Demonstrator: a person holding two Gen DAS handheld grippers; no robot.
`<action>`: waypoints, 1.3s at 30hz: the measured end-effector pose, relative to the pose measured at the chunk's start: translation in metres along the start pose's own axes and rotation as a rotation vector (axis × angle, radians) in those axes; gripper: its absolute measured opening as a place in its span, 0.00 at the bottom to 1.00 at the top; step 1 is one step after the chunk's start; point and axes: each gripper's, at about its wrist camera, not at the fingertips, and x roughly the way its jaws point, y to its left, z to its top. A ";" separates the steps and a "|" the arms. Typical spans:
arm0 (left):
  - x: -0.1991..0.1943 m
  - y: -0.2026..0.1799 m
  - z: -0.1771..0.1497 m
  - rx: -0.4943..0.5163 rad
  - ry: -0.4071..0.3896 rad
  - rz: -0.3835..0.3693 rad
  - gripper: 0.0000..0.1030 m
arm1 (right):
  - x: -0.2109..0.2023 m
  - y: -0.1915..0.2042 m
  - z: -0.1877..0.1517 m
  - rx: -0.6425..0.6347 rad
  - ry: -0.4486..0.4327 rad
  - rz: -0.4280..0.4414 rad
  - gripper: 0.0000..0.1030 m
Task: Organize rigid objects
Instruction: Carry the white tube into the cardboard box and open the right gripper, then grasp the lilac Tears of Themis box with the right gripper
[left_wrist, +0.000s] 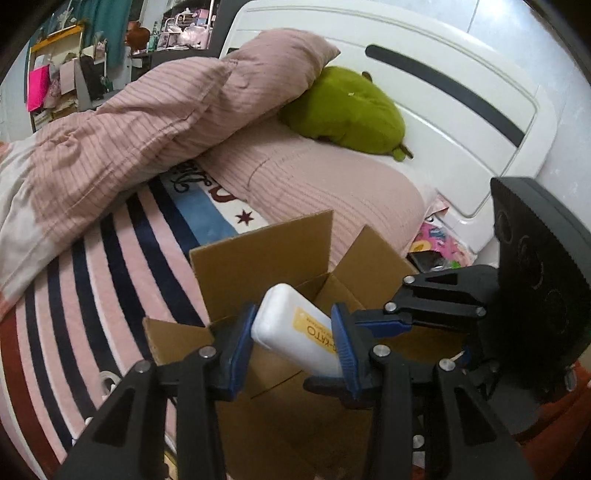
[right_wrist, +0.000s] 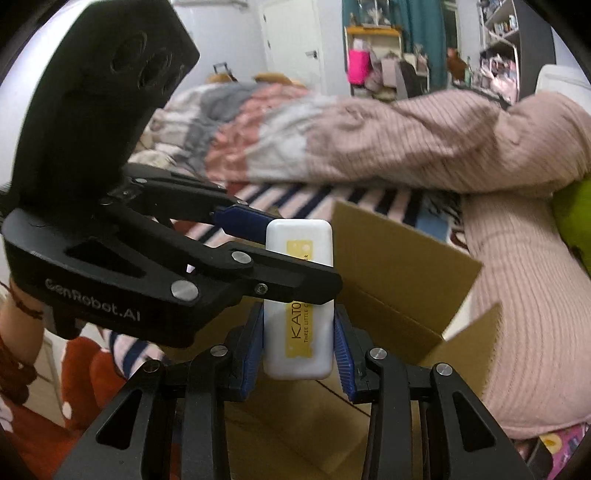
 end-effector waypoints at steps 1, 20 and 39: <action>0.002 0.000 0.000 0.004 0.003 0.003 0.45 | 0.001 -0.002 0.000 0.005 0.014 -0.012 0.30; -0.172 0.128 -0.109 -0.199 -0.210 0.416 0.80 | 0.033 0.142 0.045 -0.195 -0.075 0.239 0.58; -0.150 0.221 -0.230 -0.414 -0.138 0.392 0.80 | 0.240 0.182 0.016 -0.162 0.291 0.111 0.47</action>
